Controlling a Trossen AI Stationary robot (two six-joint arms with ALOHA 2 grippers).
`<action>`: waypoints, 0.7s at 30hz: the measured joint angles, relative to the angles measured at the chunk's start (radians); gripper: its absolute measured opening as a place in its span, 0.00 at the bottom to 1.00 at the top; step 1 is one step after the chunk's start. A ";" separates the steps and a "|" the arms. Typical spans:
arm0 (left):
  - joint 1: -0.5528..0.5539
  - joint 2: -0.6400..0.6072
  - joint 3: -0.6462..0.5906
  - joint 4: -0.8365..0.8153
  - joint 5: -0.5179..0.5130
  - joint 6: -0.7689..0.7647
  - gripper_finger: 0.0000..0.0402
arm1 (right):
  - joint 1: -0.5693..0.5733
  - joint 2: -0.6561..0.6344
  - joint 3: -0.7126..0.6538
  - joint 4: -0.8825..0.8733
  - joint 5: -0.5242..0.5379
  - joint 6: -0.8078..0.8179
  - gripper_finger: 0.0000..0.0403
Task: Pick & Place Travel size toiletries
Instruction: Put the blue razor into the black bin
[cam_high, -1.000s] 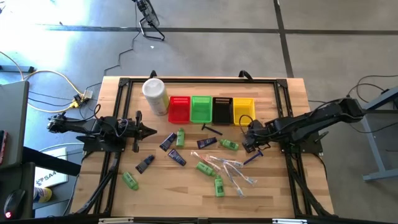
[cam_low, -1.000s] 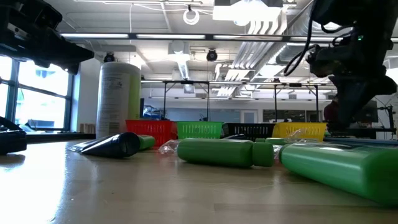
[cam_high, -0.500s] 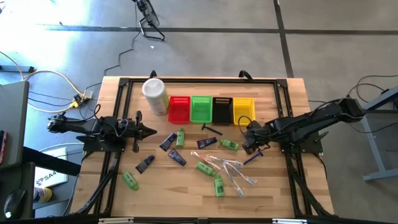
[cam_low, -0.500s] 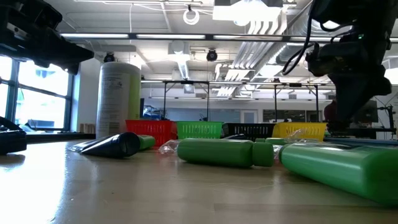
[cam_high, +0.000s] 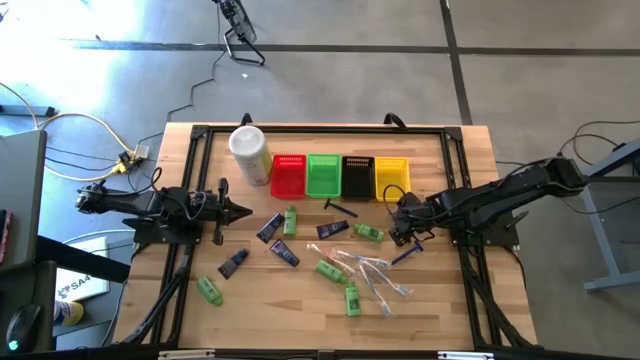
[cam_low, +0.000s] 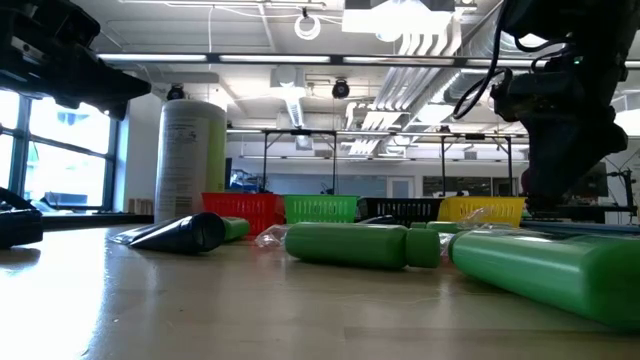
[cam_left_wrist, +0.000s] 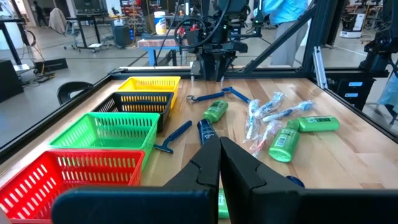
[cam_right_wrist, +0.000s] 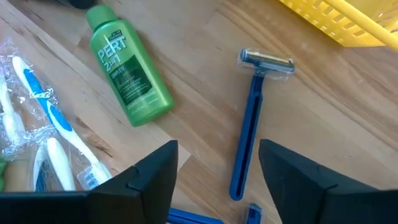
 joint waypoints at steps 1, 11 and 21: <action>0.000 0.000 0.000 0.000 0.000 0.000 0.02 | 0.000 0.000 0.000 0.000 0.000 0.000 0.55; 0.000 0.000 0.000 0.000 0.000 0.000 0.02 | 0.000 0.000 0.000 0.000 0.000 0.000 0.54; 0.000 0.000 0.000 0.000 -0.003 0.000 0.02 | 0.000 0.045 0.000 0.001 0.015 0.023 0.53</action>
